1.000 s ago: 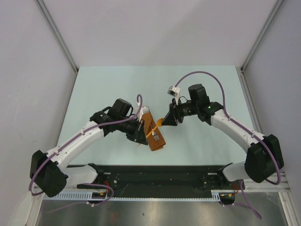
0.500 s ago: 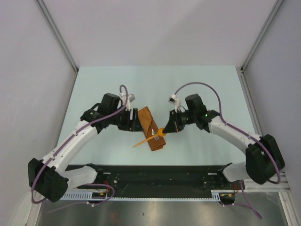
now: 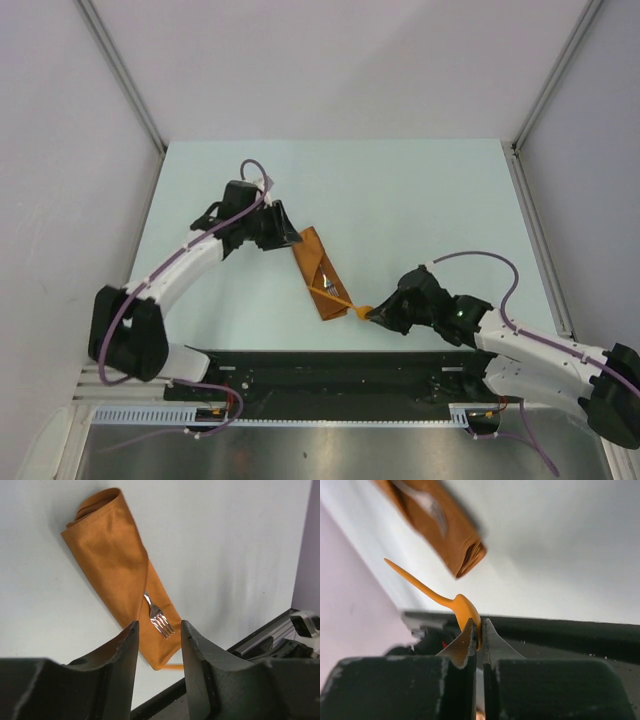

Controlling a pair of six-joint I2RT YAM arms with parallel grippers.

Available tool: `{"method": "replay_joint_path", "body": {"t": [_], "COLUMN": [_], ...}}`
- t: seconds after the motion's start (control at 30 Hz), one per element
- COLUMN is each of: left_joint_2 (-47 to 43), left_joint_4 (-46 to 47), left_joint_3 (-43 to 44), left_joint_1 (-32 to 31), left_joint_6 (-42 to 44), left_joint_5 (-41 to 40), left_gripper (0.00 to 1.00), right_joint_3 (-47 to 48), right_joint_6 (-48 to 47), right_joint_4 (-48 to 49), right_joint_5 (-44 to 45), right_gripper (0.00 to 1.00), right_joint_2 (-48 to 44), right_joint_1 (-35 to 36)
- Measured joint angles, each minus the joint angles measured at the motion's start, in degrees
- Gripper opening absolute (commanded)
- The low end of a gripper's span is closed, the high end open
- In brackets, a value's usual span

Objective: Fold the napkin into a case and place the utensils inside
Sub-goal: Insert the spoon into the folded napkin.

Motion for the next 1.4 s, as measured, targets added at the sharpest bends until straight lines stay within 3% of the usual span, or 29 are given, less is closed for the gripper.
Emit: {"method": "replay_joint_path", "body": {"t": [0.13, 0.4, 0.93, 1.4], "left_joint_2": [7.13, 12.52, 18.29, 19.78], "left_joint_4": [0.70, 2.32, 2.64, 2.34], "left_joint_3": [0.48, 4.68, 9.92, 10.27], "left_joint_1": [0.11, 0.20, 0.26, 0.26], "left_joint_6": [-0.37, -0.42, -0.57, -0.55], "left_joint_5": [1.01, 1.27, 1.29, 1.29], "left_gripper": [0.41, 0.39, 0.35, 0.33], "right_joint_3": [0.35, 2.67, 7.37, 8.22], "right_joint_6": [11.37, 24.33, 25.90, 26.64], "right_joint_4": [-4.28, -7.72, -3.37, -0.79], "right_joint_5": [9.90, 20.48, 22.99, 23.32], "right_gripper": [0.00, 0.00, 0.00, 0.00], "right_joint_2": [1.20, 6.73, 17.68, 20.39], "right_joint_1": [5.38, 10.14, 9.33, 10.78]}}
